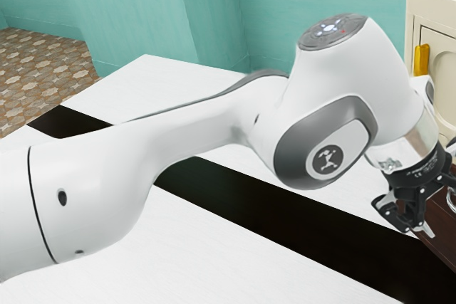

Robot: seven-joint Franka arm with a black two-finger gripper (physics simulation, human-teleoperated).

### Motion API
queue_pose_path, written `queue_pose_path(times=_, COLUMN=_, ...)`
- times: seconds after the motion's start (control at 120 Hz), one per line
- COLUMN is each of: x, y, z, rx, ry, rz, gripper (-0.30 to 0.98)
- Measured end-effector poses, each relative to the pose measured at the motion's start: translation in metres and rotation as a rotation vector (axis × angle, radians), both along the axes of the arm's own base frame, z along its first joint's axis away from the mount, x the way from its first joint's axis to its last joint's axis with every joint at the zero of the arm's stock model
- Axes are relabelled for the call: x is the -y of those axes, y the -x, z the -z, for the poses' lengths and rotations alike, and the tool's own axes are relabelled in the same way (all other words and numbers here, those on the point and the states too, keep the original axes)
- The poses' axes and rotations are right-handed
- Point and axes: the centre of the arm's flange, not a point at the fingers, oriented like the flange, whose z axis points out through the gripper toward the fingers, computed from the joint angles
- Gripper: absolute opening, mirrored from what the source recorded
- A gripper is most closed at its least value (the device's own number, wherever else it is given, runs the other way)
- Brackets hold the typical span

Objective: Pull the drawer handle with one arm to open the drawer

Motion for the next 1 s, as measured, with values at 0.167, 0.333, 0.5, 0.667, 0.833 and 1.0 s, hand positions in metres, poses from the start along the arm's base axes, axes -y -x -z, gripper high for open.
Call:
queue_pose_path(times=0.167, x=0.001, y=-0.005, z=0.002, rx=0.008, ry=0.009, rz=-0.011, gripper=0.40)
queue_pose_path(times=0.333, x=0.000, y=-0.009, z=0.006, rx=0.008, ry=0.012, rz=-0.021, gripper=0.39)
queue_pose_path(times=0.5, x=0.001, y=-0.011, z=0.010, rx=0.008, ry=0.014, rz=-0.026, gripper=0.38)
queue_pose_path(times=0.667, x=0.002, y=-0.013, z=0.016, rx=0.002, ry=0.014, rz=-0.030, gripper=0.35)
queue_pose_path(times=0.833, x=0.001, y=-0.013, z=0.017, rx=-0.002, ry=0.012, rz=-0.033, gripper=0.21)
queue_pose_path(times=1.0, x=0.000, y=-0.010, z=0.016, rx=-0.017, ry=0.003, rz=-0.033, gripper=0.02)
